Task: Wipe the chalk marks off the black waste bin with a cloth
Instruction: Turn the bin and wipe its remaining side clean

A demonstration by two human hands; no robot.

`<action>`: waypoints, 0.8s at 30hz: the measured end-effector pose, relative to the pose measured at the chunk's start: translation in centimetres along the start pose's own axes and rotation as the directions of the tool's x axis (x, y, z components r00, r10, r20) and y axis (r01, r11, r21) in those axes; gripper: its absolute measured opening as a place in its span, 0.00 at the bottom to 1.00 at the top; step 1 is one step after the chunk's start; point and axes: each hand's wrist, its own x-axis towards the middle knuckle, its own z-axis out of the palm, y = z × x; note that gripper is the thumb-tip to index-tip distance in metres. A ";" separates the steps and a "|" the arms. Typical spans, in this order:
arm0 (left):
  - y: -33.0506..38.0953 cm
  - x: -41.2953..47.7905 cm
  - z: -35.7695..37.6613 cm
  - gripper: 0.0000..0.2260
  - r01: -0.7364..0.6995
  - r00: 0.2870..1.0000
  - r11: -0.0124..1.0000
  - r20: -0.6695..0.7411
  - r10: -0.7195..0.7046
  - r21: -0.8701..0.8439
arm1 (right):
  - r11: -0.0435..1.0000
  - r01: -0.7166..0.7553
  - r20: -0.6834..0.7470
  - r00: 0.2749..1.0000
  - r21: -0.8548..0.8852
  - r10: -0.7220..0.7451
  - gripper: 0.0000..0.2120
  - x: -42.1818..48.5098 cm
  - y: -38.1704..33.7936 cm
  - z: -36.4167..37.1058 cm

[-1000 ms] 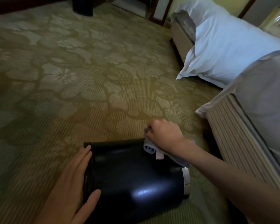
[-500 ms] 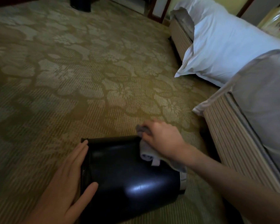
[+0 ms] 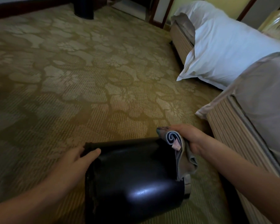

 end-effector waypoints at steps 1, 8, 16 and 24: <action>0.3 -0.2 0.0 0.11 0.003 1.000 1.000 -0.015 -0.004 -0.022 | 1.000 0.015 -0.023 1.000 0.004 -0.015 0.12 -0.2 -0.2 0.4; 1.5 -0.7 -1.2 0.09 -0.238 0.968 0.966 -0.099 0.229 -0.099 | 0.916 0.401 -0.224 0.892 -0.008 -0.393 0.08 -0.8 -2.1 2.1; -2.9 0.3 -3.2 0.08 -0.314 0.922 0.939 -0.193 0.337 0.140 | 0.724 0.503 -0.121 0.777 -0.472 -0.618 0.04 0.3 2.5 2.0; -1.2 5.0 -4.1 0.18 -0.403 0.893 0.880 -0.101 0.438 0.252 | 0.075 0.429 0.150 0.466 -0.900 -0.872 0.12 -1.1 0.3 10.9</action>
